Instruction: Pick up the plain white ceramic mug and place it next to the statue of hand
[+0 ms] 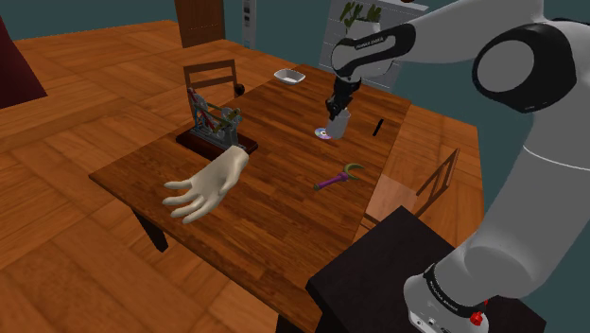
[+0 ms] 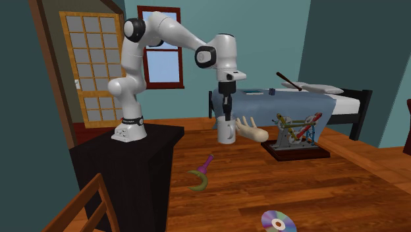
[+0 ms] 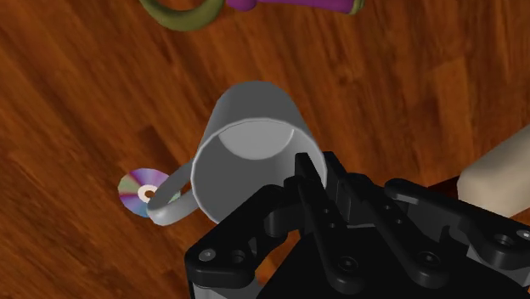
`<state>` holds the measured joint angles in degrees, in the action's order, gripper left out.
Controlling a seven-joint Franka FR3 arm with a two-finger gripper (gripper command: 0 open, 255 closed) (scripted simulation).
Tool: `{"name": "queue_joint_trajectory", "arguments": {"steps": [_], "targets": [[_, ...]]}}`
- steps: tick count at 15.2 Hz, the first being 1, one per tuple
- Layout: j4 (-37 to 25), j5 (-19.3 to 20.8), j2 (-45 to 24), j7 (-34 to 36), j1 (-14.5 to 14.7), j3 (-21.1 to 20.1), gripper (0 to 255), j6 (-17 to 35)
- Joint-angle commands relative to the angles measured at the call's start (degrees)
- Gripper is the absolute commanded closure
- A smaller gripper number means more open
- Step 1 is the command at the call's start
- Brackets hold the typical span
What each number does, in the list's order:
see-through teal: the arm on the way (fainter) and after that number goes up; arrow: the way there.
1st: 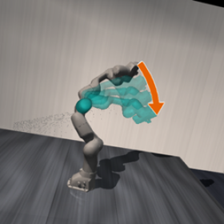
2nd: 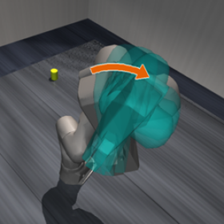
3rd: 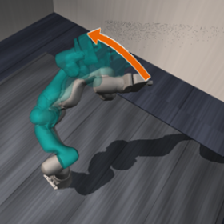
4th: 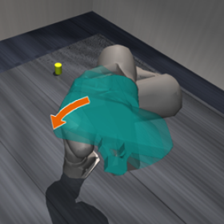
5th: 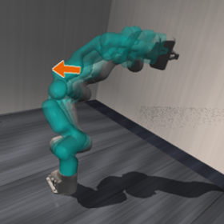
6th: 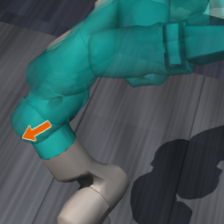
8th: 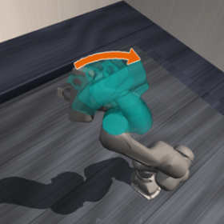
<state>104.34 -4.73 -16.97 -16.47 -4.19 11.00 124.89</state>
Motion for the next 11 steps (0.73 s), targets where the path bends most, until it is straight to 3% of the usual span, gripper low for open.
{"name": "queue_joint_trajectory", "arguments": {"steps": [1,11], "targets": [[4.21,0.85,2.74,2.35,1.66,-0.45,255,1.6],[17.59,4.51,12.76,16.15,9.42,-4.79,255,5.24]]}}
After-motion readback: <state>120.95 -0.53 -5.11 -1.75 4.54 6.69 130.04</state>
